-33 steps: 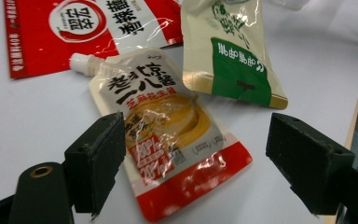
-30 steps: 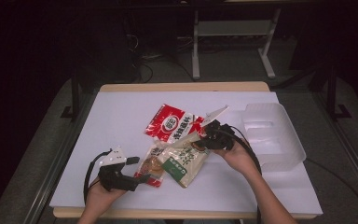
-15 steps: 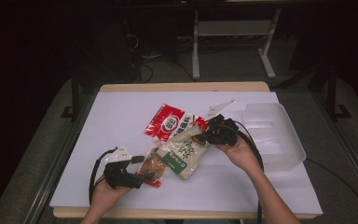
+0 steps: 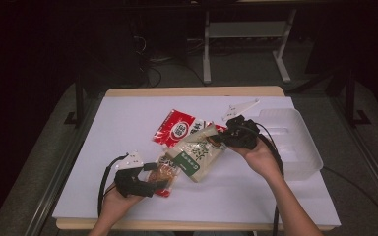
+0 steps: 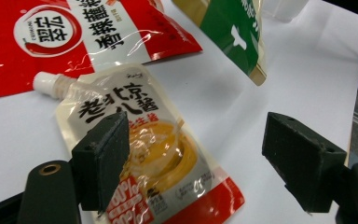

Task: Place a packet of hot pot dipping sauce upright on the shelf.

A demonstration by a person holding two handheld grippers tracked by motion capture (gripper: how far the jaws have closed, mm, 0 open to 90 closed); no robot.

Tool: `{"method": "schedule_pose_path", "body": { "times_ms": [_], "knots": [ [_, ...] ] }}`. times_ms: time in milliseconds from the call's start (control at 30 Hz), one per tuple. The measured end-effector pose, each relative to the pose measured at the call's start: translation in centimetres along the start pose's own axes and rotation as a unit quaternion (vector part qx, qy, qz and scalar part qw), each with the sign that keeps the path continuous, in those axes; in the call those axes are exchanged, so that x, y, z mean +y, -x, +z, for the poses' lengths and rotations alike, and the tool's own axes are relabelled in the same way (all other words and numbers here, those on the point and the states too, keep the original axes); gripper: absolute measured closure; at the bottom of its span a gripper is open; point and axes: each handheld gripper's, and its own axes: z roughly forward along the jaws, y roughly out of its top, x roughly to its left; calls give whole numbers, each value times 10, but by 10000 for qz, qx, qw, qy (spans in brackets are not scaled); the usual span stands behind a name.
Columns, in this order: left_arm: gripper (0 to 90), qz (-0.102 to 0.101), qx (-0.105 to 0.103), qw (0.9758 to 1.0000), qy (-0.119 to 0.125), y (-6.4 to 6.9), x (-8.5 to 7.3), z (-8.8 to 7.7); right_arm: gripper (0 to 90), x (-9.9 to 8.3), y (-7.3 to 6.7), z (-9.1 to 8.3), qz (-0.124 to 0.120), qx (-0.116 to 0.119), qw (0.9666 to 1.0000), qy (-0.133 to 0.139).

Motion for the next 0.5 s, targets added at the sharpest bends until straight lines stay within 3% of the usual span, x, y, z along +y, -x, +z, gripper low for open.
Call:
{"method": "schedule_pose_path", "body": {
  "times_ms": [300,500],
  "knots": [
    [252,-2,-210,9997,83,4,9,16,890,4,2,-13,22,-92,9997,209],
    [297,-45,-451,9986,272,9,20,28,890,5,3,-15,37,-119,9994,337]
  ]
}}
